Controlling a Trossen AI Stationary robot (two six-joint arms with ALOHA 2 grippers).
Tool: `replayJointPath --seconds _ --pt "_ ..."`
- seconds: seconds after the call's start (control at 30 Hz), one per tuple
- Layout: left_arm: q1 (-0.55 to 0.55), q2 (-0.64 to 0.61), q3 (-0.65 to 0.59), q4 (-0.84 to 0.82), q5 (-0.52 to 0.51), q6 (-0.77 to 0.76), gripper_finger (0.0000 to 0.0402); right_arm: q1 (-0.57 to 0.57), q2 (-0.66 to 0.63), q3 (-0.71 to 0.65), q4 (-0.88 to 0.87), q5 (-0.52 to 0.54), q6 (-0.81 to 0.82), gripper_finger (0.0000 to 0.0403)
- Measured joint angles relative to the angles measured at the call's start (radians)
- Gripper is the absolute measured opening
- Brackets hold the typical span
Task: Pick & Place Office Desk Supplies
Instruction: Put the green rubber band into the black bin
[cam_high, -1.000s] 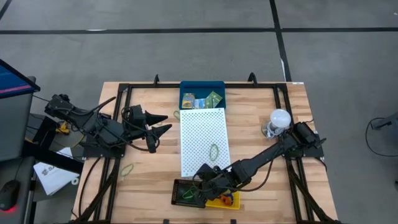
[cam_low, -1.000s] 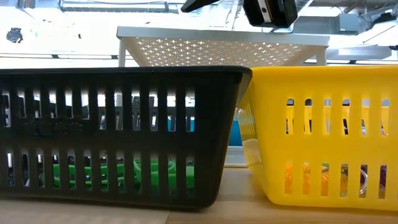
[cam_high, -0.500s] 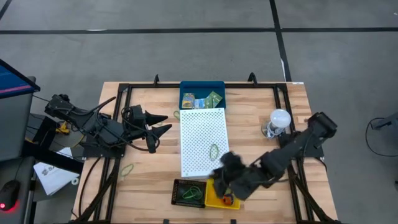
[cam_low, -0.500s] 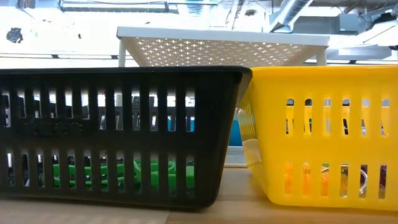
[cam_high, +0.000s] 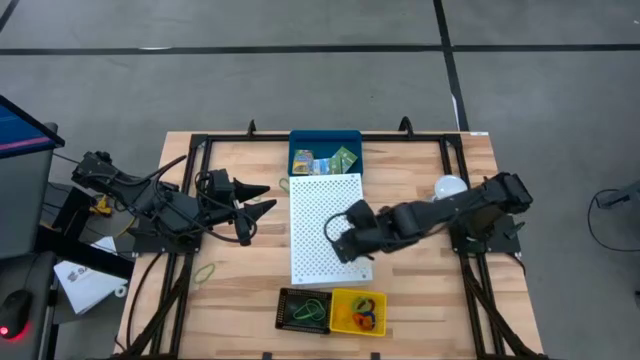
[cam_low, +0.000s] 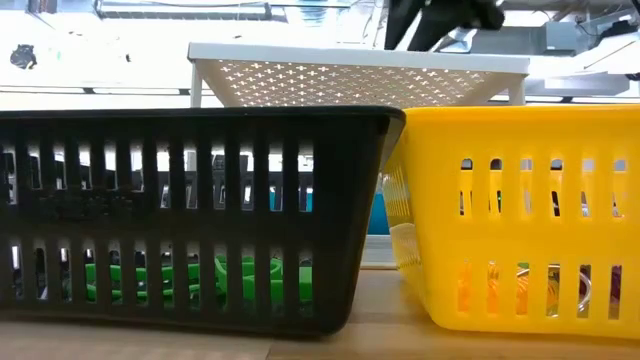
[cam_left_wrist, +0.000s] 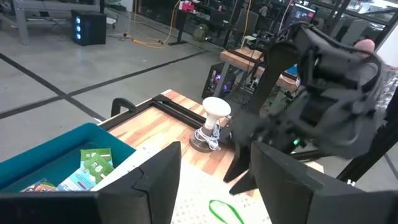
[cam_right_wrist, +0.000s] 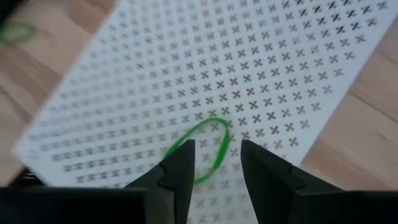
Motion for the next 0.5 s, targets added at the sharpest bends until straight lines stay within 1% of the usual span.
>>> replayJointPath --seconds 0.13,0.27,0.5 --pt "0.0 0.0 0.0 0.0 -0.001 0.0 0.0189 -0.041 0.036 0.0 0.001 -0.061 -0.071 0.0127" --pt "0.0 0.0 0.0 0.0 -0.001 0.0 0.0192 -0.064 0.071 -0.002 -0.002 -0.093 -0.097 0.0127" --pt "0.0 0.0 0.0 0.0 0.001 0.0 0.0191 -0.051 0.092 -0.024 0.008 -0.097 -0.1 0.0127"
